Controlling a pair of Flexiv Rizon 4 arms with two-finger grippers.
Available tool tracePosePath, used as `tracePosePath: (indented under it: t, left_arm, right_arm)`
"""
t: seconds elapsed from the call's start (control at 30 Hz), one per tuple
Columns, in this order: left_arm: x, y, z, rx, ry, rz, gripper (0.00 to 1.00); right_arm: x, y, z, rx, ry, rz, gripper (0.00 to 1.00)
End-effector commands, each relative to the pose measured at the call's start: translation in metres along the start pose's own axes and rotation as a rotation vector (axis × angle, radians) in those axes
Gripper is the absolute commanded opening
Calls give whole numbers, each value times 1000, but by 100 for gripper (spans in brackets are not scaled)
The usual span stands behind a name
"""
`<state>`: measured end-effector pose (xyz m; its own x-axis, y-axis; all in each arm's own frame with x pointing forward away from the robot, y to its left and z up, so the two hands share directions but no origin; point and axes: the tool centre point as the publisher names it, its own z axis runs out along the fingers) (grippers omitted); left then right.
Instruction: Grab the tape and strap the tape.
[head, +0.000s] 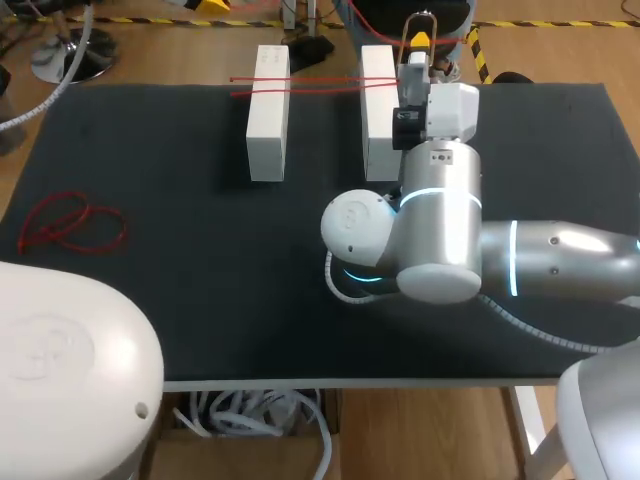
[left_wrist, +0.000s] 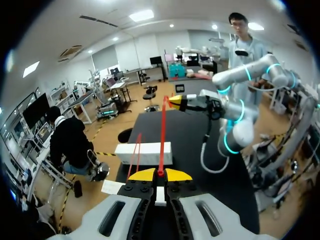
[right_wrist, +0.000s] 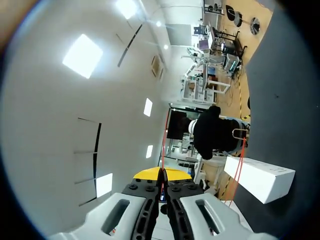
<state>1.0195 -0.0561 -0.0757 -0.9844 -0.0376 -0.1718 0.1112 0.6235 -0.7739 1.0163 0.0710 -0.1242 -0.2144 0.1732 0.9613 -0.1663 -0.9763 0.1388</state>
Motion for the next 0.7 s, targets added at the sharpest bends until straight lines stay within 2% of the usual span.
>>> tracePosePath:
  t: [0.03, 0.27, 0.43, 0.7]
  left_arm:
    - [8, -6, -4, -95, 11, 16, 0]
    - [14, -9, -6, -144, 80, 52, 0]
    - [16, -10, -6, -165, 79, 54, 0]
    - [18, -11, -8, -254, 78, 62, 0]
  right_arm:
    - [2, 2, 1, 3, -5, -1, 0]
    - [2, 2, 1, 3, -5, -1, 0]
    - [2, 2, 1, 3, -5, -1, 0]
    - [2, 2, 1, 3, -5, -1, 0]
